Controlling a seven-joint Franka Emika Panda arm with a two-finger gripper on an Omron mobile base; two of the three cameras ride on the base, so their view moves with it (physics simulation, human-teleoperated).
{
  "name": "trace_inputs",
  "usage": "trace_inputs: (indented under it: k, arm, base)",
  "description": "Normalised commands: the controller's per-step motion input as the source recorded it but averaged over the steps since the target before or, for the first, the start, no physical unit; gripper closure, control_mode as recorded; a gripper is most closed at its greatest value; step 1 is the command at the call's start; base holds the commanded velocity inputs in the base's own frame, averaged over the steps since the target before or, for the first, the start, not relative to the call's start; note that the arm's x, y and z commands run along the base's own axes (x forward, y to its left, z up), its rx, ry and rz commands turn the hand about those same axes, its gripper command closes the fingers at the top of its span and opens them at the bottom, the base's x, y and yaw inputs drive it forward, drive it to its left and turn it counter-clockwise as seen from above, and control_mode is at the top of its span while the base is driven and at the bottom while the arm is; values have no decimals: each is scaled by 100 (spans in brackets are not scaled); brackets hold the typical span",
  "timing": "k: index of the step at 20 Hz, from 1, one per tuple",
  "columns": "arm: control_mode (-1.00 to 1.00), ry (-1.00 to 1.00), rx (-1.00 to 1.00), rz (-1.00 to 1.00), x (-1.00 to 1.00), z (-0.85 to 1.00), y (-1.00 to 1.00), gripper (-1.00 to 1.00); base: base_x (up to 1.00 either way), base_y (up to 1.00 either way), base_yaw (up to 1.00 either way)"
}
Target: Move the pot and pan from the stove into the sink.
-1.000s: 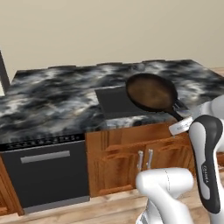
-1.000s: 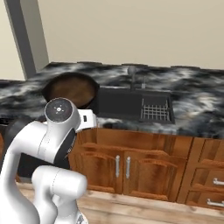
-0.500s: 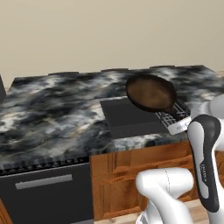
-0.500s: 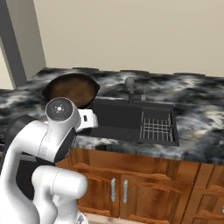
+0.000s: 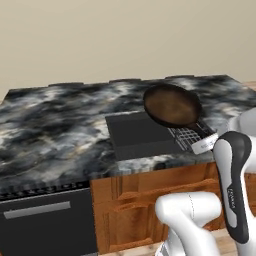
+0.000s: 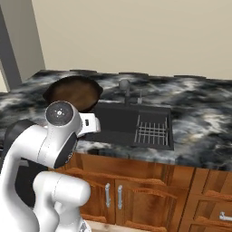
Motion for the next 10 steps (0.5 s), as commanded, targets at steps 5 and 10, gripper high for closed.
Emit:
trace_inputs:
  k: [5,10]
  arm:
    - [-100,0,0,0,0,0,0,100]
    - [-100,8,0,5,33,-6,-8,100]
  base:
    - [0,-6,0]
    - [0,0,0]
